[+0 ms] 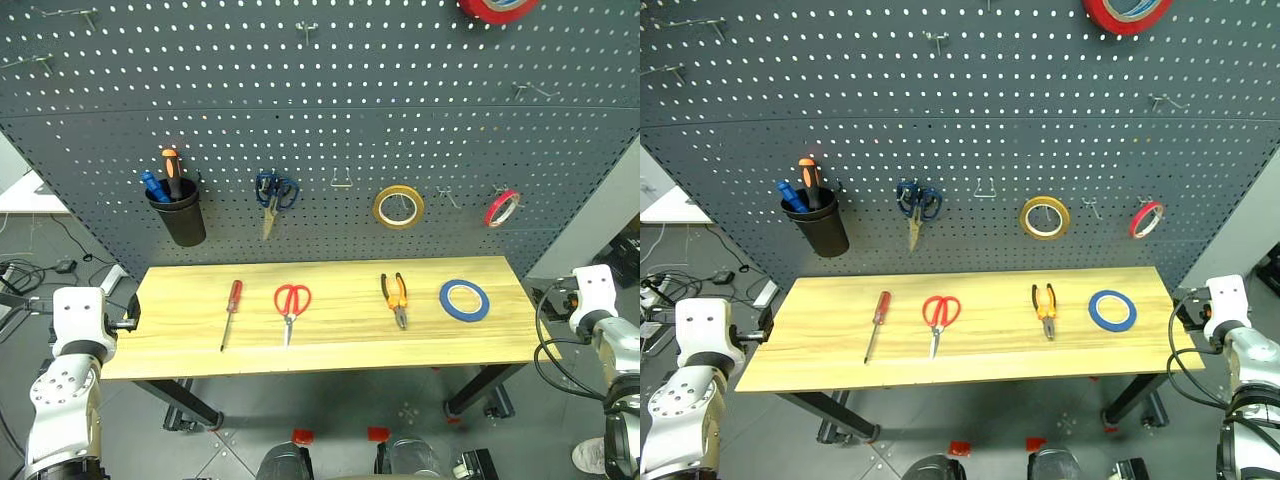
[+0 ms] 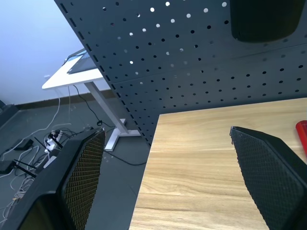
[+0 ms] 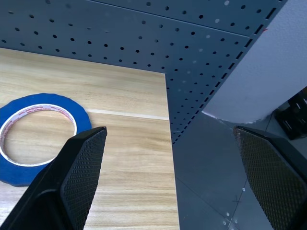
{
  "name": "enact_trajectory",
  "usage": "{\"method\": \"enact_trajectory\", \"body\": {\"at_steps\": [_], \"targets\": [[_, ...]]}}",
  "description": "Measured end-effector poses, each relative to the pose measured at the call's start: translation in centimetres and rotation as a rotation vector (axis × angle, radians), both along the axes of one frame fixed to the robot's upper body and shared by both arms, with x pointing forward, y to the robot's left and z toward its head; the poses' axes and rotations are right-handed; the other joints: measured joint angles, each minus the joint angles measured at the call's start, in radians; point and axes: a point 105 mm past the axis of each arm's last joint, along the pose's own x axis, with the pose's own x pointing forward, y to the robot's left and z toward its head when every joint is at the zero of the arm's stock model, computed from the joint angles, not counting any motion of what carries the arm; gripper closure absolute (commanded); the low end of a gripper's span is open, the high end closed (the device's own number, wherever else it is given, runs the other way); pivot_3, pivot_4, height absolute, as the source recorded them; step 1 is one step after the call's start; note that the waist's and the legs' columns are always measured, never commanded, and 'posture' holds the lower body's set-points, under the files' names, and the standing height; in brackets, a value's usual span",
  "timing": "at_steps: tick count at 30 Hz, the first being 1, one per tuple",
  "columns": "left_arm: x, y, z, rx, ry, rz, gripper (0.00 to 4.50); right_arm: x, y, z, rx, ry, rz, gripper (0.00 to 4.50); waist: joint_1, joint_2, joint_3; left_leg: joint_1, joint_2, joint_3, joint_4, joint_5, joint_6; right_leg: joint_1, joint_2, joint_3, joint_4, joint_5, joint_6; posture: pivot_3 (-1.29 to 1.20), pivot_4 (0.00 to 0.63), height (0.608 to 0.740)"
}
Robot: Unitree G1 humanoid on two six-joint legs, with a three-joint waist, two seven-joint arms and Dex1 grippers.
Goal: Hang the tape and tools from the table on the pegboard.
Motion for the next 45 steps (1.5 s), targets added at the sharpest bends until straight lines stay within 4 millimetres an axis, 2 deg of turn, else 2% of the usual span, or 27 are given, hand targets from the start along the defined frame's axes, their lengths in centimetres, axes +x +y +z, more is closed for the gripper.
{"method": "enact_trajectory", "body": {"at_steps": [5, 11, 13, 16, 18, 20, 23, 26, 29, 32, 36, 39, 42, 45], "targets": [[-0.4, 0.3, -0.1, 0.020, 0.000, 0.021, 0.12, 0.5, 0.2, 0.6, -0.003, -0.021, 0.008, 0.00, 0.001, 0.000, 0.000, 0.000, 0.000, 0.000, 0.000, 0.000, 0.000, 0.000, 0.000, 0.000, 0.000, 0.000, 0.000, -0.10, 0.028, 0.740], [-1.4, 0.7, -0.6, 0.030, 0.028, 0.048, 0.12, 0.6, 1.2, 0.1, 0.012, 0.001, 0.068, 0.00, 0.002, -0.001, 0.002, 0.001, 0.000, 0.000, 0.000, 0.000, 0.000, 0.000, 0.000, 0.000, 0.000, 0.000, 0.000, -0.10, 0.050, 0.740], [-1.5, 0.4, -0.5, 0.018, 0.031, 0.028, 0.12, 0.9, 2.1, 0.1, 0.017, 0.002, 0.121, 0.00, 0.002, -0.001, 0.005, 0.001, 0.001, 0.000, 0.000, 0.000, 0.000, 0.000, 0.000, 0.000, 0.000, -0.002, 0.003, -0.10, 0.055, 0.740], [-1.0, -0.9, 0.7, 0.032, 0.002, -0.043, 0.12, 0.8, 3.5, -0.1, 0.016, 0.008, 0.198, 0.00, 0.004, -0.003, 0.009, 0.001, 0.001, 0.000, 0.000, 0.000, 0.000, 0.001, 0.000, 0.001, 0.000, -0.001, 0.002, -0.11, 0.076, 0.740], [-0.1, -2.4, 1.6, 0.032, -0.015, -0.115, 0.12, 0.6, 4.6, -0.3, 0.014, 0.018, 0.249, 0.00, 0.010, -0.003, 0.014, 0.001, 0.001, 0.000, 0.000, 0.000, -0.001, 0.001, 0.000, 0.000, 0.000, -0.001, 0.002, -0.12, 0.085, 0.740], [1.1, -4.6, 2.3, -0.005, -0.027, -0.219, 0.12, 0.4, 5.6, -0.7, 0.001, 0.029, 0.297, 0.00, 0.019, -0.001, 0.016, 0.001, 0.000, 0.000, 0.000, 0.000, 0.000, 0.001, -0.001, 0.001, 0.000, -0.001, 0.002, -0.13, 0.097, 0.740], [2.8, -9.0, 2.9, -0.030, -0.014, -0.402, 0.12, -0.1, 7.1, -0.9, -0.017, 0.048, 0.354, 0.00, 0.028, 0.002, 0.035, 0.002, 0.000, 0.001, 0.000, 0.000, 0.000, 0.001, 0.000, 0.002, 0.000, -0.002, 0.003, -0.15, 0.128, 0.740], [4.0, -13.0, 3.0, -0.014, 0.013, -0.573, 0.12, -0.8, 9.3, -1.1, -0.055, 0.089, 0.431, 0.00, 0.031, 0.004, 0.060, 0.002, 0.001, 0.001, 0.000, 0.000, 0.000, 0.001, 0.000, 0.003, 0.000, -0.002, 0.003, -0.20, 0.186, 0.740], [4.6, -16.3, 3.1, -0.003, 0.039, -0.742, 0.12, -1.0, 11.7, -0.7, -0.061, 0.125, 0.493, 0.00, 0.027, 0.005, 0.091, 0.001, 0.001, 0.005, -0.001, 0.000, 0.000, -0.003, 0.001, 0.007, 0.001, -0.001, 0.002, -0.22, 0.220, 0.740], [5.3, -19.1, 3.4, 0.000, 0.055, -0.889, 0.12, -0.7, 13.7, 0.5, -0.054, 0.133, 0.537, 0.00, 0.022, 0.000, 0.120, -0.002, 0.001, 0.008, -0.001, 0.000, 0.001, -0.008, 0.002, 0.011, 0.001, 0.002, 0.000, -0.24, 0.250, 0.740], [6.1, -21.5, 3.1, -0.010, 0.125, -1.046, 0.12, 0.6, 14.4, 1.2, -0.037, 0.168, 0.526, 0.00, 0.018, -0.006, 0.155, -0.004, 0.001, 0.010, -0.001, 0.000, 0.001, -0.009, 0.002, 0.012, 0.001, 0.002, 0.000, -0.26, 0.282, 0.740], [6.0, -23.9, 3.5, -0.041, 0.162, -1.201, 0.12, 1.8, 14.5, 0.9, -0.052, 0.216, 0.526, 0.00, 0.011, -0.009, 0.179, -0.005, 0.001, 0.013, -0.001, 0.000, 0.001, -0.012, 0.002, 0.014, 0.001, 0.002, 0.000, -0.26, 0.302, 0.740], [5.1, -26.6, 3.4, 0.015, 0.193, -1.379, 0.12, 3.6, 13.6, 0.8, -0.064, 0.261, 0.477, 0.00, 0.002, -0.011, 0.197, -0.006, 0.001, 0.018, -0.001, 0.000, 0.000, -0.014, 0.001, 0.019, 0.001, 0.002, 0.001, -0.26, 0.310, 0.740], [4.4, -27.6, 3.0, 0.074, 0.211, -1.462, 0.12, 4.8, 12.8, 0.6, -0.090, 0.293, 0.444, 0.00, -0.005, -0.013, 0.209, -0.006, 0.001, 0.021, -0.001, 0.000, 0.000, -0.016, 0.001, 0.021, 0.001, 0.000, 0.004, -0.25, 0.319, 0.740]]}}
